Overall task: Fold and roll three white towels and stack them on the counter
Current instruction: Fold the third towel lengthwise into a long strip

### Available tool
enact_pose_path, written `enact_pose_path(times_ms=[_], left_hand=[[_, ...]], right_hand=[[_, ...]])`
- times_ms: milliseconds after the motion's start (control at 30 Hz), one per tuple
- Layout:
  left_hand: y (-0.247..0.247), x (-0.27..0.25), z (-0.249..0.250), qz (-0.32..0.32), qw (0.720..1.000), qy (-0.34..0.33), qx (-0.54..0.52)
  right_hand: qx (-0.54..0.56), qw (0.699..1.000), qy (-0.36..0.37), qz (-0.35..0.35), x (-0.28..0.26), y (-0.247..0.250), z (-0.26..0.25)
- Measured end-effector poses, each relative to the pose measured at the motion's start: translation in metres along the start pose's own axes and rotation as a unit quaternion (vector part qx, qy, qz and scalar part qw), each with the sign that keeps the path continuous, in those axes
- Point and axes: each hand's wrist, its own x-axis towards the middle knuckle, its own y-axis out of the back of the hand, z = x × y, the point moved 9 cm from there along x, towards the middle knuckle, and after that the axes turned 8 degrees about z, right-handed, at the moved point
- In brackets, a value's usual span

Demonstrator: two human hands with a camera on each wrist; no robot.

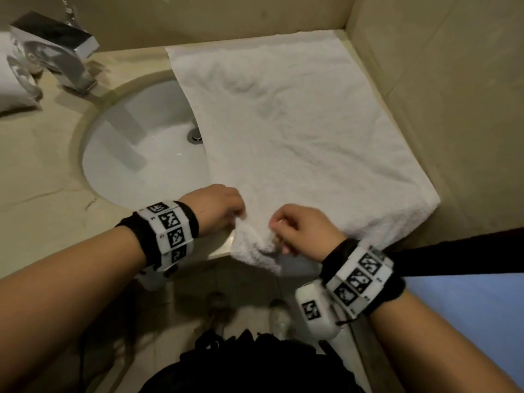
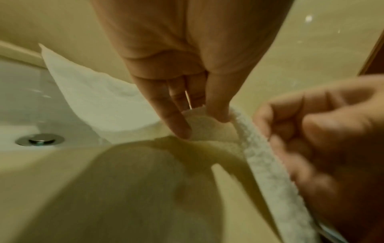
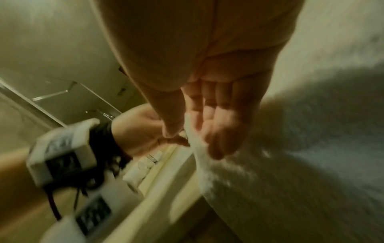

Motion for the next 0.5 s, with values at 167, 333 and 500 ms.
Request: enact_pose_path(times_ms=[167, 333, 500], left_hand=[[0.016, 0.015, -0.002, 0.001, 0.999, -0.011, -0.053], [0.008, 0.017, 0.009, -0.049, 0.992, -0.095, 0.061], [0.005, 0.014, 0.023, -0.032, 0.986, -0.147, 0.074]], right_hand=[[-0.118, 0.988, -0.042, 0.086, 0.001, -0.048, -0.005], [-0.311, 0.927, -0.057, 0.201, -0.003, -0.047, -0.013], [-0.223, 0.942, -0.126, 0.214, -0.011, -0.039, -0.004]])
